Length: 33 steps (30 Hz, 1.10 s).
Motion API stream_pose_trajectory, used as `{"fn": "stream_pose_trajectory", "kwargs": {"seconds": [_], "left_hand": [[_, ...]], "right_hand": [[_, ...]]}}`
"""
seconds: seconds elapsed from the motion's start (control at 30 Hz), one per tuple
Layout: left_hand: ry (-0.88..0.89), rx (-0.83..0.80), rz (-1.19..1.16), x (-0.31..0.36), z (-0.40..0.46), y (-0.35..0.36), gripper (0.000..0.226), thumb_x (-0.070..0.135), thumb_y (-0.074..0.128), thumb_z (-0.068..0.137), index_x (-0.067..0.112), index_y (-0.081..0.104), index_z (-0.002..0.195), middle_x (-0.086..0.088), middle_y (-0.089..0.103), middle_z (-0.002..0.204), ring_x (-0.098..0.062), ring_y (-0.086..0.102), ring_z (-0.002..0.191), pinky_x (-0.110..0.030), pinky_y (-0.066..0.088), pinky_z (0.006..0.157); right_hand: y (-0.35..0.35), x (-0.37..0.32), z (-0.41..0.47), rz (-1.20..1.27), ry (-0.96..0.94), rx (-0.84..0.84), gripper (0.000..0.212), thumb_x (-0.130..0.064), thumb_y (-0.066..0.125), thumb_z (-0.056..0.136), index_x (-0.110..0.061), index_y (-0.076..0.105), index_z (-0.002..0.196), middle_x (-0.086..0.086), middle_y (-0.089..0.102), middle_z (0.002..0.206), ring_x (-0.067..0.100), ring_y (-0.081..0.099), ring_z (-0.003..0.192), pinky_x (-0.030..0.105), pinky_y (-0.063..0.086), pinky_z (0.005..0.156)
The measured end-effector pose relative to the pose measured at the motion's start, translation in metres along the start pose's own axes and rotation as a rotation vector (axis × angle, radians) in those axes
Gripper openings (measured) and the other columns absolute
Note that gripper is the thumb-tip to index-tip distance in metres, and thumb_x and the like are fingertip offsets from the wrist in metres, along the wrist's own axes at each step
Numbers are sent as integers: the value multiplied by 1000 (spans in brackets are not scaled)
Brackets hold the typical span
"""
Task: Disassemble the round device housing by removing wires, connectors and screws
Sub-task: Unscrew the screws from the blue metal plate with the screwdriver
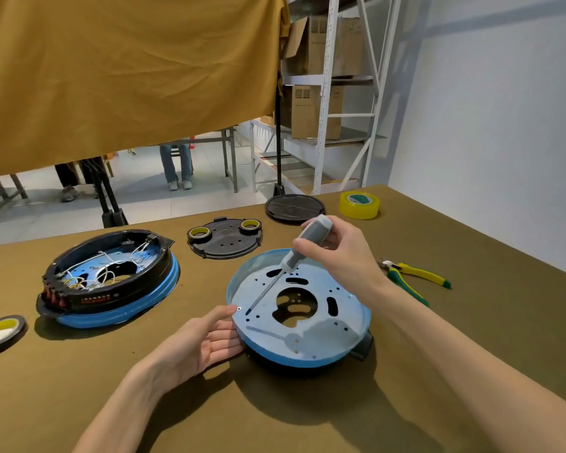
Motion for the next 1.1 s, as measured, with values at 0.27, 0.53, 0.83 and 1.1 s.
{"fn": "stream_pose_trajectory", "kwargs": {"seconds": [0.27, 0.53, 0.83, 1.1], "left_hand": [[-80, -96, 53, 17, 21, 6, 75, 41, 82, 72, -5, 59, 126, -25, 73, 117, -33, 73, 109, -38, 63, 85], [-106, -110, -9, 14, 24, 2, 83, 49, 83, 70, -6, 57, 127, -28, 72, 118, -35, 72, 111, -39, 63, 86], [-120, -120, -26, 15, 22, 1, 80, 47, 82, 74, -6, 56, 127, -28, 71, 119, -36, 72, 111, -39, 63, 84], [-134, -155, -6, 15, 17, 1, 78, 46, 83, 76, -6, 57, 128, -28, 71, 121, -35, 72, 113, -38, 63, 84]], "right_hand": [[24, 0, 17, 0, -116, 19, 27, -21, 71, 95, -11, 53, 112, 6, 62, 98, 29, 67, 95, 43, 64, 70], [29, -1, 24, -115, -165, -24, 28, -21, 71, 95, -11, 52, 114, -8, 59, 91, 10, 62, 84, 35, 62, 69], [33, -8, 24, -160, -153, -94, 31, -24, 74, 93, -12, 54, 113, -6, 63, 92, 19, 64, 87, 45, 61, 68], [58, -51, 45, -758, -264, -99, 42, -57, 59, 96, -19, 48, 108, 1, 67, 82, 25, 66, 70, 46, 58, 64]]}}
Point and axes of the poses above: each hand's wrist, its own z-axis towards the middle knuckle, its own y-axis out of the palm, x = y × z, the point moved 2 cm from there along z, towards the middle knuckle
